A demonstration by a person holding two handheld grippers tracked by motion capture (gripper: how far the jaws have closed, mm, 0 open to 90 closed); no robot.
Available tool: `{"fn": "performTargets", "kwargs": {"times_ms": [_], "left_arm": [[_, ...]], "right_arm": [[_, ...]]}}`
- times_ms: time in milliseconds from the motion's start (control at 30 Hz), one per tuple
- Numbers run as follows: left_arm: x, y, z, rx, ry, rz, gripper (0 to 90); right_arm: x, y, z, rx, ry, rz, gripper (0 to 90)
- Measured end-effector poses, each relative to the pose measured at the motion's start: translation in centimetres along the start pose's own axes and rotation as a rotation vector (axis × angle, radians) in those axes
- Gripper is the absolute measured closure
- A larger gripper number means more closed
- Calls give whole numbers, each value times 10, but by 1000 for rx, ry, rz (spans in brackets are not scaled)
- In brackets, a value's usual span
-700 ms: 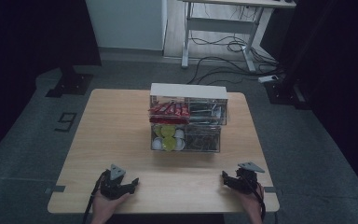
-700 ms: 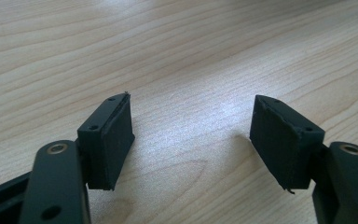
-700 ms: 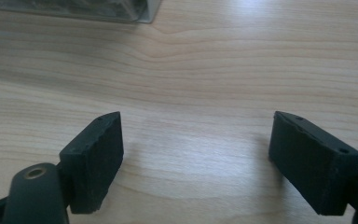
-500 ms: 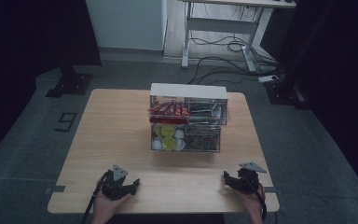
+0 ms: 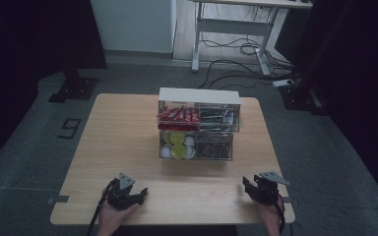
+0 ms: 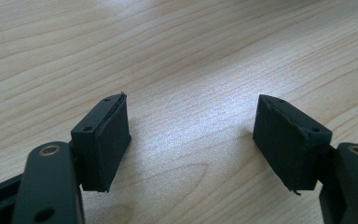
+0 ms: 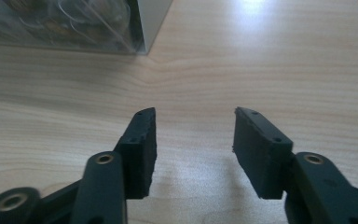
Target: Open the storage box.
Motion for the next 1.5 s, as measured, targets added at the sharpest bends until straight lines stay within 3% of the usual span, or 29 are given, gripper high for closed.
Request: {"fn": "performTargets", "kwargs": {"times_ms": [300, 467, 700, 900, 1500], "left_arm": [[0, 0, 0, -5, 2, 5, 270], [0, 0, 0, -5, 2, 5, 271], [0, 0, 0, -6, 1, 7, 270], [0, 0, -1, -7, 1, 6, 271], [0, 0, -1, -7, 1, 6, 270]], "right_arm": [[-3, -3, 8, -43, 51, 17, 649], [-5, -7, 11, -76, 53, 26, 769], [-6, -13, 13, -123, 59, 41, 852], [-7, -18, 15, -145, 69, 52, 890], [-9, -30, 11, -171, 79, 72, 892]]}}
Point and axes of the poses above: each handheld gripper's, and its own axes: z roughly backward along the jaws, x roughly out of its underside, y roughly to its right, the point moved 2 cm from there along -z, roughly forward along the jaws, and after that the axes turned 11 degrees about -z, right-handed, at the moved point
